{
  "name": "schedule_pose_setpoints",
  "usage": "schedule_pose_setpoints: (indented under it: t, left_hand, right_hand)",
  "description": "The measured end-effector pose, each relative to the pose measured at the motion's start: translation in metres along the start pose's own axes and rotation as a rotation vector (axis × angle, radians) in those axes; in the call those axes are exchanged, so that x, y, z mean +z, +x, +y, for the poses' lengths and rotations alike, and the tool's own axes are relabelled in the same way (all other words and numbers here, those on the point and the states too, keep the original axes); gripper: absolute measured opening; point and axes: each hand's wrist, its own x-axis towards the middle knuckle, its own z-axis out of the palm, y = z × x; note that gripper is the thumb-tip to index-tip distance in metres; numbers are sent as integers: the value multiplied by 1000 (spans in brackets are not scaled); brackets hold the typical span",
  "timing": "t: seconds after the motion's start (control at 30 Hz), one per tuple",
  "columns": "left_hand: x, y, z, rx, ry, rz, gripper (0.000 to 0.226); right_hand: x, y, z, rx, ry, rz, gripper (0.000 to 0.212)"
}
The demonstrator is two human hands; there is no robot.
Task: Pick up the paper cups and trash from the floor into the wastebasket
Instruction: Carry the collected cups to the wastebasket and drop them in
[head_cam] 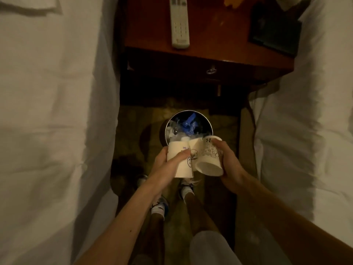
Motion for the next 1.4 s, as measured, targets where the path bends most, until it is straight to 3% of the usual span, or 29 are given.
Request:
schedule_pose_setpoints:
  t: [0.13, 0.23, 0.43, 0.63, 0.87, 1.0, 1.13, 1.3, 1.4]
  left_hand:
    - [-3, 80, -17, -21, -28, 56, 73]
    - [1, 136, -27, -27, -31, 122, 62]
    - [22, 208, -48, 46, 139, 213, 68]
    - [22, 263, -77, 67, 299, 266, 61]
    - [25, 314, -96, 72, 351, 311, 70]
    - [20, 322, -94, 45, 472, 364, 75]
    - [21, 295, -80, 173, 738, 450, 66]
    - [24, 257, -54, 280, 887, 412, 52]
    - [15, 220, -29, 344, 934, 343, 42]
  right_hand:
    - [-1, 82, 2, 4, -68, -14, 32]
    - [-10, 132, 7, 10, -151, 19, 36]
    - [-25, 207, 21, -12, -203, 29, 52]
    - [-20, 257, 36, -97, -449, -5, 25]
    - [-29, 295, 46, -79, -546, 18, 41]
    - [-30, 300, 54, -214, -679, 87, 50]
    - [-25, 281, 55, -373, -966, 182, 58]
    - [-20, 246, 44, -433, -1278, 307, 70]
    - [-26, 214, 25, -412, -1362, 369, 62]
